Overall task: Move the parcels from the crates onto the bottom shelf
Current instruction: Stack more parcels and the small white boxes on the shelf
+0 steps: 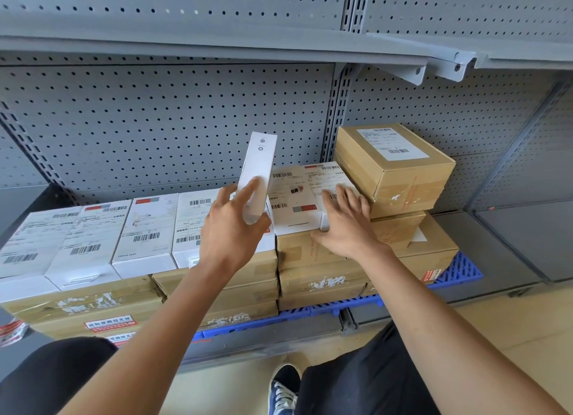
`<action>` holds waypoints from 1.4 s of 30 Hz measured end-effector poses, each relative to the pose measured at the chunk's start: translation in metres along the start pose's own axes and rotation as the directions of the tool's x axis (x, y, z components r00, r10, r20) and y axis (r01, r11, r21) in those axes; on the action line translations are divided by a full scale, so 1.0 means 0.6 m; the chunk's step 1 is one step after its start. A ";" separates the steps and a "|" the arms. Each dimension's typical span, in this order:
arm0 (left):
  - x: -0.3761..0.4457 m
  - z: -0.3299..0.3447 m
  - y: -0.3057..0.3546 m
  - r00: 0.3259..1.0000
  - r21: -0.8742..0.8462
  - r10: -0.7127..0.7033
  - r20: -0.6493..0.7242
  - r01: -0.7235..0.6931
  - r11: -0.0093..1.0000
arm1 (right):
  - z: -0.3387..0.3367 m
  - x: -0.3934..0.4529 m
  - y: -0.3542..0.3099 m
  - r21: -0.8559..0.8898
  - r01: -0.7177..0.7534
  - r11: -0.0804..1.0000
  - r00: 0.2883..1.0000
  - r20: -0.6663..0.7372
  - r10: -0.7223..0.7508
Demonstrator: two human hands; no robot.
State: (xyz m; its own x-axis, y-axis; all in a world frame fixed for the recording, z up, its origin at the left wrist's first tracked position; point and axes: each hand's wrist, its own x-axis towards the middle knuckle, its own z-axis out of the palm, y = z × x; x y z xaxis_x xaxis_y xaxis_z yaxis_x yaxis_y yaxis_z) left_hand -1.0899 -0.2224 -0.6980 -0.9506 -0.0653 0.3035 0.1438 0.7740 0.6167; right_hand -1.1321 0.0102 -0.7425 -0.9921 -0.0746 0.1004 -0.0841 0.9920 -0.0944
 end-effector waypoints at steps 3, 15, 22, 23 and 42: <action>0.000 0.000 0.000 1.000 -0.002 0.001 0.002 -0.001 1.000 | 0.000 0.004 -0.002 0.007 0.002 1.000 1.000 -0.011 -0.001; 0.007 -0.001 -0.006 1.000 -0.025 0.001 -0.002 -0.001 1.000 | -0.006 -0.001 -0.028 0.023 0.097 0.995 0.992 -0.078 -0.095; 0.007 -0.006 -0.007 1.000 -0.031 0.017 -0.001 -0.017 0.999 | -0.010 -0.006 -0.056 0.024 0.147 0.989 0.985 -0.096 -0.145; 0.008 -0.006 -0.005 1.000 -0.030 0.020 -0.001 -0.020 0.999 | -0.011 -0.008 -0.052 0.034 0.138 0.990 0.986 -0.098 -0.134; 0.033 0.049 0.127 0.986 -0.075 0.163 0.045 -0.159 0.984 | -0.112 -0.045 0.072 0.032 -0.078 0.996 0.964 -0.253 0.083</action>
State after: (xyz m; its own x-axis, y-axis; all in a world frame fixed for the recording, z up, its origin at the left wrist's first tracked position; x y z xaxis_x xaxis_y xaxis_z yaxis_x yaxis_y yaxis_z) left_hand -1.1057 -0.1466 -0.6664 -0.9258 0.0897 0.3671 0.3133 0.7253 0.6130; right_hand -1.1025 0.0617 -0.6827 -0.9399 0.0365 0.3395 -0.0098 0.9910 -0.1338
